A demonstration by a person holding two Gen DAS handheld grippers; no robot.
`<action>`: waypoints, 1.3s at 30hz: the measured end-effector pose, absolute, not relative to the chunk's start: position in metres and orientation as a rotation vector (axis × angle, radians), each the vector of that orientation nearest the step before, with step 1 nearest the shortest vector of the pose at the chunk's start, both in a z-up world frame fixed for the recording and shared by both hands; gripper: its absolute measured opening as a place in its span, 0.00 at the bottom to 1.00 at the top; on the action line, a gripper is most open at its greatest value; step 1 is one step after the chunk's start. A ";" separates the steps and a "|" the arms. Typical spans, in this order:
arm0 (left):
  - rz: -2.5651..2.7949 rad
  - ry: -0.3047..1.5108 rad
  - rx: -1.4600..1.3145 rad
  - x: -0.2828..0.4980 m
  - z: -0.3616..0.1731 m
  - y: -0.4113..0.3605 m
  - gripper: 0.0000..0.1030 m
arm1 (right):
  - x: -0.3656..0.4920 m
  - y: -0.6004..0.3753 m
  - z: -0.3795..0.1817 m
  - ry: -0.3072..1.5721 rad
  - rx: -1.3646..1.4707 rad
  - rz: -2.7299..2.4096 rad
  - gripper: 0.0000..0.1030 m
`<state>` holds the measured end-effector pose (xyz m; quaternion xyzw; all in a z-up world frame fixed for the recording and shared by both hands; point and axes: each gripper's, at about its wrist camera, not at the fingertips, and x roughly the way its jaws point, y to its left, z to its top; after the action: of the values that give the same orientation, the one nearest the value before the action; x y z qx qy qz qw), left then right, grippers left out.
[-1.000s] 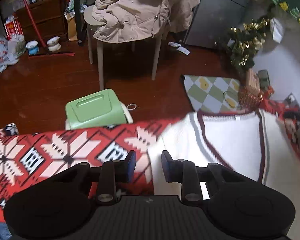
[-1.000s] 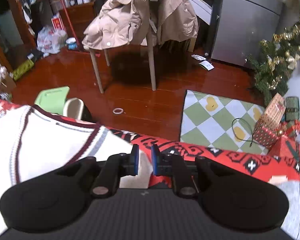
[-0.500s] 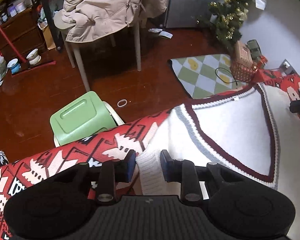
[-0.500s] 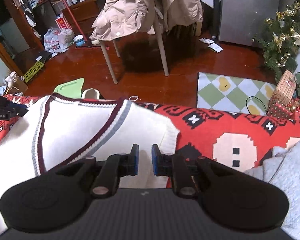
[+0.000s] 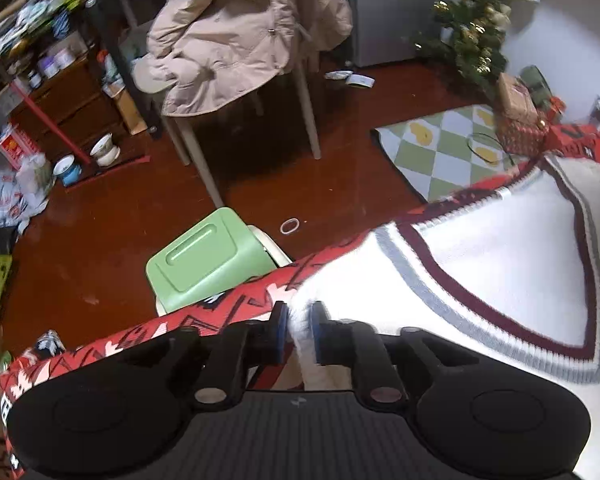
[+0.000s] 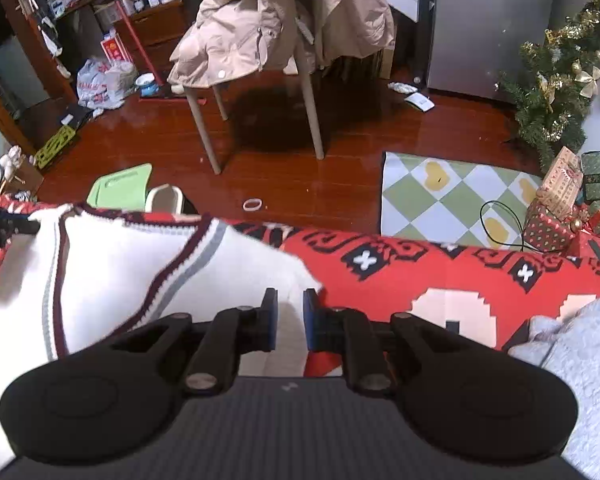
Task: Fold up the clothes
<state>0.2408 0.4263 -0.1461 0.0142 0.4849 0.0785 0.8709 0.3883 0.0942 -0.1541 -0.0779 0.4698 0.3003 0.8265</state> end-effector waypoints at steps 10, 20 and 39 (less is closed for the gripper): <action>0.202 0.932 -0.291 0.221 -0.119 0.460 0.23 | 0.351 0.148 -0.129 1.017 -0.153 0.817 0.15; 0.184 0.953 -0.498 0.216 -0.142 0.479 0.21 | 0.345 0.289 -0.148 1.019 -0.122 1.016 0.15; 0.186 0.915 -0.575 0.225 -0.159 0.488 0.04 | 0.380 0.344 -0.187 1.022 -0.154 0.953 0.01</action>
<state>0.2248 0.4879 -0.1592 -0.2734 0.4350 0.0886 0.8533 0.3801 0.3445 -0.1869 -0.0707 0.4697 0.4383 0.7631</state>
